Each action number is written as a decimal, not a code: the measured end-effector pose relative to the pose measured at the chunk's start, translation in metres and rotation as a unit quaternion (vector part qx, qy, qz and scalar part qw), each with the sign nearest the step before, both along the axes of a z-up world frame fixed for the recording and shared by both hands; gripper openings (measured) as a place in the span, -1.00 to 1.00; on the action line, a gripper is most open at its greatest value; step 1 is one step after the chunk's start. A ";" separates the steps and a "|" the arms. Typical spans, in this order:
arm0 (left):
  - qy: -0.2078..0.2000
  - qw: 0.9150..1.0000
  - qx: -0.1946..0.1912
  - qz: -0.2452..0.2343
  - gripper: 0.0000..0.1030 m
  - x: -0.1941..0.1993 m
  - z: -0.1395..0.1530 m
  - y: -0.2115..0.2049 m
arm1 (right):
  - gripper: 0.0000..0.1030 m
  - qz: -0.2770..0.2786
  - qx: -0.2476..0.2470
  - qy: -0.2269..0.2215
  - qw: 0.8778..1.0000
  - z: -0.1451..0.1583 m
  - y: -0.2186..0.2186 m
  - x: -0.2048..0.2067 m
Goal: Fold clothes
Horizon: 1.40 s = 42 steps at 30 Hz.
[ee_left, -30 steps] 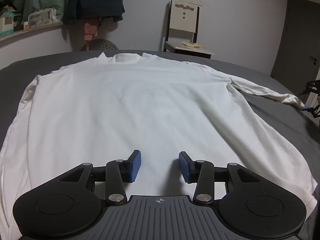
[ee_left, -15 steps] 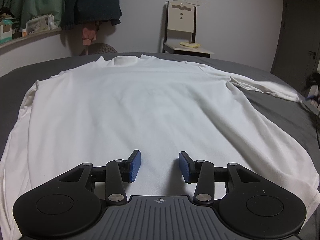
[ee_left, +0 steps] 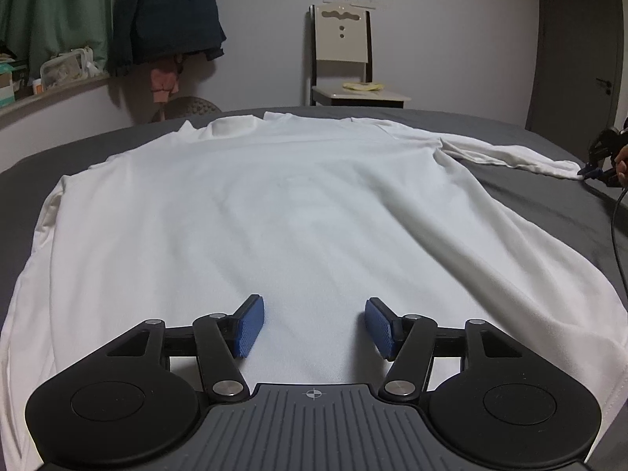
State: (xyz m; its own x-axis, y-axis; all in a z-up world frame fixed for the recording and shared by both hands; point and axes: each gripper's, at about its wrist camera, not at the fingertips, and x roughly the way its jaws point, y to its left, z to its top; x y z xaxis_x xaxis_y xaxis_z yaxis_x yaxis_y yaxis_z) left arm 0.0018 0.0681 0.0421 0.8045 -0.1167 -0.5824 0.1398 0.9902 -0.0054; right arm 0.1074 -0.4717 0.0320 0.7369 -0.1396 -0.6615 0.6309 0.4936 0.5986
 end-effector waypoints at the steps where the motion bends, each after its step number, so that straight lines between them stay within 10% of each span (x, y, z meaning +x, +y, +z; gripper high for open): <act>1: 0.001 1.000 -0.001 0.001 0.15 0.000 0.001 0.000 | -0.90 -0.007 -0.012 -0.017 1.000 0.007 0.002 -0.007; 5: 0.002 1.000 -0.009 -0.001 0.15 -0.001 0.007 0.003 | -0.90 -0.026 -0.082 -0.032 0.996 0.020 0.010 -0.033; 11: -0.004 0.998 -0.055 -0.015 0.15 -0.007 0.016 0.009 | -0.65 -0.046 0.007 0.010 0.999 -0.012 -0.007 -0.033; 14: -0.034 0.992 -0.104 -0.062 0.15 -0.016 0.029 0.007 | -0.36 -0.082 -0.141 0.051 0.985 0.024 0.028 -0.026; 17: -0.054 0.983 -0.100 -0.143 0.47 -0.025 0.033 -0.018 | -0.36 0.057 -0.193 -0.014 0.979 0.054 0.073 0.010; 23: -0.053 0.967 -0.097 -0.232 0.74 -0.034 0.025 -0.058 | -0.28 0.425 -0.140 -0.031 0.894 0.078 0.225 0.128; 29: -0.025 0.956 -0.134 -0.258 0.73 -0.034 0.010 -0.069 | -0.28 0.554 -0.215 0.020 0.804 0.067 0.360 0.225; 42: 0.027 0.936 -0.205 -0.283 0.74 -0.020 -0.018 -0.088 | -0.82 0.603 -0.239 0.083 0.756 0.024 0.425 0.271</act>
State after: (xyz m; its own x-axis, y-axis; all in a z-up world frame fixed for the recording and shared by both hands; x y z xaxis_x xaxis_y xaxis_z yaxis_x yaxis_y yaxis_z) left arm -0.0181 -0.0197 0.0239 0.5164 -0.7386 -0.4334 0.6302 0.6704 -0.3917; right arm 0.3788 -0.0466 0.0557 0.4312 0.3152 -0.8454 -0.4041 0.9052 0.1314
